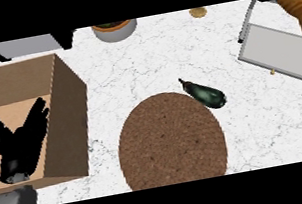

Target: Pick the croissant from the placemat and place it in the tiered shelf

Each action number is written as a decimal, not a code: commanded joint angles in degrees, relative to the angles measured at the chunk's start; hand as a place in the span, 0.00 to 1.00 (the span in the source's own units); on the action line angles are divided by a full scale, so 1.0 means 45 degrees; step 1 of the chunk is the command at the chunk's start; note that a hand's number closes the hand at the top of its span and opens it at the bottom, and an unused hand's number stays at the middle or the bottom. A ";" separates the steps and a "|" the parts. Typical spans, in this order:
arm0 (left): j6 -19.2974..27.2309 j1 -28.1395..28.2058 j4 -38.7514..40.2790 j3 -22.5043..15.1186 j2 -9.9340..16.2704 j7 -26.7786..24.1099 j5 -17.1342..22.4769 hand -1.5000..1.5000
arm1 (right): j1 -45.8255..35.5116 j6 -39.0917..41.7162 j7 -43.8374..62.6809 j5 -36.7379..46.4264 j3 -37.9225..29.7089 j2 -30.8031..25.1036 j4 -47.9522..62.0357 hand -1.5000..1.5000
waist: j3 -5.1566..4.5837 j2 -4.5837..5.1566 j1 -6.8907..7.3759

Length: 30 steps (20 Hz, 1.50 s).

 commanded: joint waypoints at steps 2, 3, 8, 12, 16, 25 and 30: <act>0.0316 0.0988 0.0566 -0.0499 -0.0991 -0.0355 -0.0205 0.50 | -0.1386 0.1441 0.0781 -0.0601 -0.1812 -0.1366 0.0932 1.00 | -0.0267 0.0164 0.0150; -0.0337 0.0735 0.1049 -0.0095 -0.0476 -0.0315 0.0190 0.50 | -0.1504 0.1551 0.0616 -0.0775 -0.2121 -0.1651 0.0986 1.00 | -0.0272 0.0182 0.0078; -0.0655 0.0844 0.0475 0.0076 -0.0241 0.0165 0.0383 0.50 | -0.2607 0.1969 -0.0498 -0.1152 -0.3078 -0.2990 0.2994 1.00 | -0.0268 0.0211 0.0312; -0.0338 0.0366 0.0753 0.0107 -0.0353 -0.0057 -0.0083 0.50 | -0.3149 0.2131 -0.1420 -0.1398 -0.3278 -0.3491 0.4446 1.00 | -0.0264 0.0233 0.0309; -0.0487 0.0686 0.0780 0.0037 -0.0595 -0.0215 -0.0013 0.50 | -0.2392 0.2063 -0.2701 -0.1933 -0.3693 -0.3720 0.5292 1.00 | -0.0257 0.0249 0.0298; -0.0556 0.0620 0.0226 -0.0011 -0.0581 0.0276 -0.0059 0.50 | -0.2449 0.0731 -0.4949 -0.1050 -0.3356 -0.4164 0.8239 1.00 | -0.0252 0.0290 0.0529; -0.0324 0.0153 0.1123 -0.0062 -0.0854 -0.0260 -0.0470 0.50 | -0.2590 -0.0116 -0.6234 -0.0846 -0.3434 -0.4317 0.9682 1.00 | -0.0257 0.0301 0.0419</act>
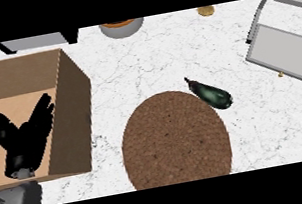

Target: Pick the croissant from the placemat and place it in the tiered shelf

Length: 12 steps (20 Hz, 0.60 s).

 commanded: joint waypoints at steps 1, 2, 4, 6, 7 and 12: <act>-0.0116 0.0482 0.1429 -0.0231 -0.0552 -0.0748 -0.0148 0.50 | -0.0238 -0.0982 -0.1186 0.0347 -0.0126 -0.0244 0.1852 1.00 | -0.0183 0.0208 0.0067; -0.0137 0.1104 0.1357 -0.0125 -0.0483 -0.1115 -0.0222 0.50 | -0.0204 -0.0910 -0.1144 0.0464 -0.0003 -0.0312 0.1752 1.00 | -0.0186 0.0168 0.0073; 0.0195 0.0730 0.1311 -0.0333 -0.0646 -0.0754 -0.0505 0.50 | -0.0461 -0.0949 -0.1252 0.0490 0.0091 -0.0186 0.1964 1.00 | -0.0184 0.0131 -0.0008; -0.0013 0.1421 0.0275 -0.0449 -0.0632 -0.0331 -0.0244 0.50 | -0.0488 -0.1157 -0.2229 0.0328 -0.0302 -0.0801 0.2647 1.00 | -0.0169 0.0122 0.0159; -0.0061 0.0970 0.0724 -0.0065 -0.0400 -0.0501 -0.0151 0.50 | -0.0131 -0.1708 -0.2484 0.0280 -0.0417 -0.0571 0.2665 1.00 | -0.0173 0.0113 -0.0001; -0.0465 0.0890 0.1015 0.0222 -0.0294 -0.0497 0.0234 0.50 | -0.0411 -0.2256 -0.3375 0.0355 -0.0340 -0.0299 0.3669 1.00 | -0.0178 0.0123 0.0042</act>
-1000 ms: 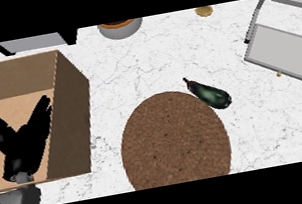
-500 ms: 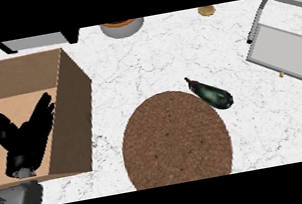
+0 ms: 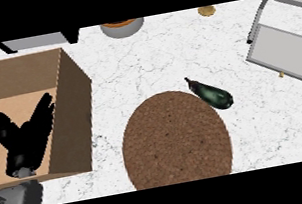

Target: Pick the croissant from the placemat and place it in the tiered shelf

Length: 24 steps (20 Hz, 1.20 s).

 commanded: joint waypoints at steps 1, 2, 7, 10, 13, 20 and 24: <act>-0.0203 0.0754 0.1059 0.0081 -0.0247 -0.0297 0.0123 0.50 | -0.0355 -0.0215 -0.0755 0.0022 -0.0007 -0.0103 0.0668 1.00 | -0.0184 0.0112 -0.0047; -0.0315 0.1195 0.0810 -0.0147 -0.0338 -0.0615 -0.0016 0.50 | -0.0752 -0.0315 -0.0364 0.0245 0.0079 -0.0046 0.1074 1.00 | -0.0187 0.0130 0.0085; -0.0085 0.0897 0.1064 -0.0072 -0.0494 -0.0611 -0.0113 0.50 | -0.0721 0.0416 -0.0572 0.0911 0.0883 -0.0223 0.1397 1.00 | -0.0196 0.0084 -0.0098; 0.0063 0.0639 0.0887 0.0124 -0.0357 -0.0192 -0.0069 0.50 | -0.1122 -0.1162 0.0196 -0.0306 -0.0806 0.0023 0.1214 1.00 | -0.0182 0.0057 -0.0166; 0.0296 0.0956 0.0774 -0.0148 -0.0588 -0.0163 -0.0400 0.50 | -0.0620 -0.2298 -0.0369 -0.0858 -0.1585 0.0006 0.1257 0.00 | -0.0170 0.0070 -0.0190; -0.0229 0.0973 0.1298 0.0170 -0.0377 -0.0750 -0.0144 0.50 | -0.1518 -0.2637 -0.0510 -0.2222 -0.2827 -0.0101 0.1165 0.00 | -0.0188 0.0066 -0.0201; 0.0233 0.0618 0.0828 -0.0024 -0.0564 0.0030 -0.0344 0.50 | -0.1762 -0.3487 -0.0541 -0.3168 -0.3824 -0.0008 0.1087 0.00 | -0.0177 0.0051 -0.0193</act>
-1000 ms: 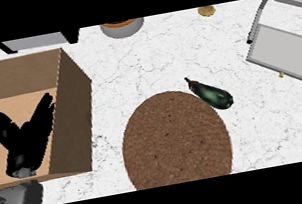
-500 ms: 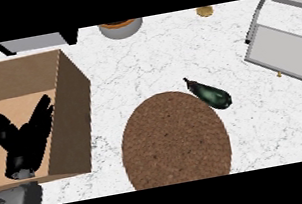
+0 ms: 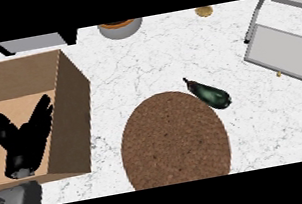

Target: Pick the croissant from the placemat and place it in the tiered shelf

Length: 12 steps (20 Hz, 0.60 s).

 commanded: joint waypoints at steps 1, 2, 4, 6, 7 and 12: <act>-0.0534 0.0901 0.1257 0.0236 -0.0129 -0.0703 0.0348 0.50 | -0.0346 -0.0733 -0.0061 -0.0834 -0.0975 -0.0241 0.0062 0.00 | -0.0183 0.0162 0.0017; -0.0106 0.0370 0.0864 0.0102 -0.0144 0.0135 0.0137 0.50 | -0.0221 -0.1608 0.0173 -0.0669 -0.0863 0.0188 -0.0384 0.00 | -0.0178 0.0107 -0.0071; -0.0143 0.0612 0.1008 -0.0067 -0.0288 -0.0335 -0.0046 0.50 | -0.0348 -0.2014 0.0072 -0.0369 -0.0821 -0.0509 -0.0291 0.00 | -0.0184 0.0139 -0.0030; -0.0109 0.0488 0.1381 0.0064 -0.0406 -0.0466 0.0073 0.50 | -0.0278 -0.2018 0.0309 -0.0171 -0.0837 -0.1200 -0.0130 0.00 | -0.0189 0.0150 -0.0122; 0.0228 0.0832 0.0894 -0.0393 -0.0862 -0.0670 -0.0287 0.50 | 0.0036 -0.2622 0.0182 0.0188 -0.0755 -0.1374 -0.0135 0.00 | -0.0185 0.0149 -0.0083; -0.0074 0.0814 0.1006 0.0474 -0.0099 -0.0255 0.0195 0.50 | 0.1065 -0.3204 0.1122 -0.0398 -0.1690 -0.1948 -0.1221 0.00 | -0.0187 0.0008 -0.0450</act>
